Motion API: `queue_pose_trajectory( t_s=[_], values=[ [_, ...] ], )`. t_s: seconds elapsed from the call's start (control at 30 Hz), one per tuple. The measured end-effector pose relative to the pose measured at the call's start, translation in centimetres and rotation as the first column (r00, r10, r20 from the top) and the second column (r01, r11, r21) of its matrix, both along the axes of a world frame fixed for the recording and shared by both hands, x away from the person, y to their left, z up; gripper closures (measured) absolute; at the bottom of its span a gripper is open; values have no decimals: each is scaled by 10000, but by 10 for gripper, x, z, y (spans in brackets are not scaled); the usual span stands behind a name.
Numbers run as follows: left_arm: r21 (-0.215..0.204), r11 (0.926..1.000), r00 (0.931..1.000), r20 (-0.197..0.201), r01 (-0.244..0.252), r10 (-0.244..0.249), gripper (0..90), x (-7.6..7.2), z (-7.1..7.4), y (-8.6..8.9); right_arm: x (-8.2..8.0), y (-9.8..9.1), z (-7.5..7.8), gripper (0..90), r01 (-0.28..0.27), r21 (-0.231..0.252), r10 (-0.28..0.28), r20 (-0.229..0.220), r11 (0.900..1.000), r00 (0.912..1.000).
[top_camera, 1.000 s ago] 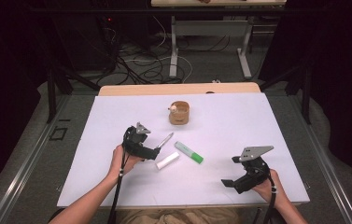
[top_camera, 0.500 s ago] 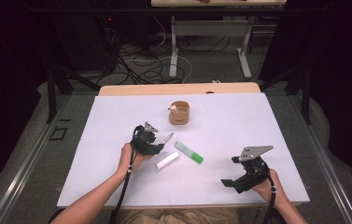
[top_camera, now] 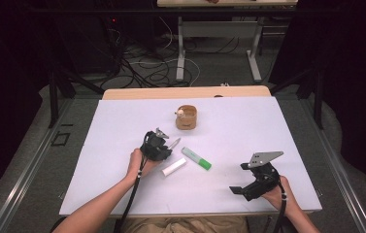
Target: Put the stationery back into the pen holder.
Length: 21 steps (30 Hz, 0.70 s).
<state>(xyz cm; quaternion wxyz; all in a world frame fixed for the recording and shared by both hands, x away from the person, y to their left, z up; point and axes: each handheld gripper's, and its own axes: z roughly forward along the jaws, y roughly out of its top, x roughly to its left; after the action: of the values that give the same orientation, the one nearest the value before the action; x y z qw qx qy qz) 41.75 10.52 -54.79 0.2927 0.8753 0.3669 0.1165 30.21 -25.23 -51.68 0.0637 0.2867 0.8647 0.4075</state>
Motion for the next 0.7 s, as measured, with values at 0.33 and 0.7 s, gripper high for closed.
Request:
queue_pose_trajectory(
  t_s=[0.33, 0.7],
  values=[
    [33, 9999, 9999, 76, -120, 120, 783, -3, -1, -2, 0, -1, 1, 29, -13, 34, 13, 7, 10000, 10000],
    [-13, 9999, 9996, 261, -131, 131, 797, -5, -2, -2, 0, -1, 1, 29, -77, 22, 77, -3, 10000, 10000]
  ],
)
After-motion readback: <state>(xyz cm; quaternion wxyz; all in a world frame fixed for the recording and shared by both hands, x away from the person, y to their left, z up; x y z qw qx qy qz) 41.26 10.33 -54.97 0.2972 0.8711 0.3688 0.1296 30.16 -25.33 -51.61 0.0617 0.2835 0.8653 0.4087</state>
